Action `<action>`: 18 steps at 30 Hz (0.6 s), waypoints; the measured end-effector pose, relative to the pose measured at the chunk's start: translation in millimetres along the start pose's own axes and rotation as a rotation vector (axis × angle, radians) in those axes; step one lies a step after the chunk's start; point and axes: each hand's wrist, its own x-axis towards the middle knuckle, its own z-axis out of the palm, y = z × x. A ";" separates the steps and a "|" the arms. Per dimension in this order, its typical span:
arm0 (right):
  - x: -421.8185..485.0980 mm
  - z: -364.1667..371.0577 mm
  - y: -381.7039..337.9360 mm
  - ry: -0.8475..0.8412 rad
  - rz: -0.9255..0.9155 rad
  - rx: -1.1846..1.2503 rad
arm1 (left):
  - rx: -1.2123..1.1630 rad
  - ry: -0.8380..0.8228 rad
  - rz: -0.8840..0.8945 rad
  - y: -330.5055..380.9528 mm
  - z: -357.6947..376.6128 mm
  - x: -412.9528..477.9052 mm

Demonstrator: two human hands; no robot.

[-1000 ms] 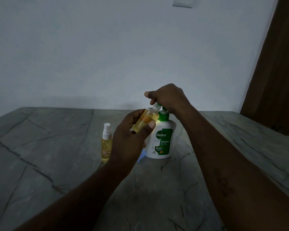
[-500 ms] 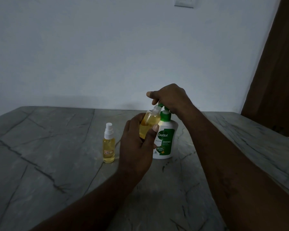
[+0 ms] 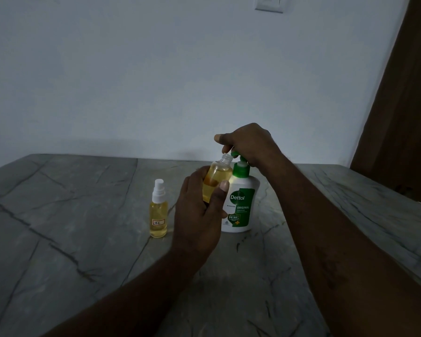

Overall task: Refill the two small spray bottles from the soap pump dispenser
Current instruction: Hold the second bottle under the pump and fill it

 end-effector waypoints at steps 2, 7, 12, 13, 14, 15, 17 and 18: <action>0.4 0.3 0.4 0.005 0.004 0.006 | 0.003 0.000 0.005 0.2 0.1 0.0; 1.1 2.1 1.6 -0.010 0.014 0.021 | -0.009 -0.004 0.010 1.1 -0.2 -0.1; 2.0 3.8 2.3 -0.022 0.022 0.024 | 0.021 -0.003 0.008 0.2 -0.5 0.1; 2.2 4.3 2.6 -0.022 0.026 0.026 | 0.020 -0.004 0.007 0.8 -0.6 -0.1; 2.4 4.8 2.9 -0.022 0.028 0.025 | 0.019 -0.004 0.007 0.5 -0.8 0.1; 2.7 4.9 3.1 -0.019 0.030 0.025 | 0.017 -0.005 0.009 1.1 -1.1 -0.2; 3.1 5.2 3.4 -0.015 0.033 0.023 | 0.015 -0.010 0.016 1.8 -1.8 -0.4; 3.2 5.3 3.7 -0.017 0.031 0.020 | 0.007 -0.013 0.017 2.4 -2.1 -0.7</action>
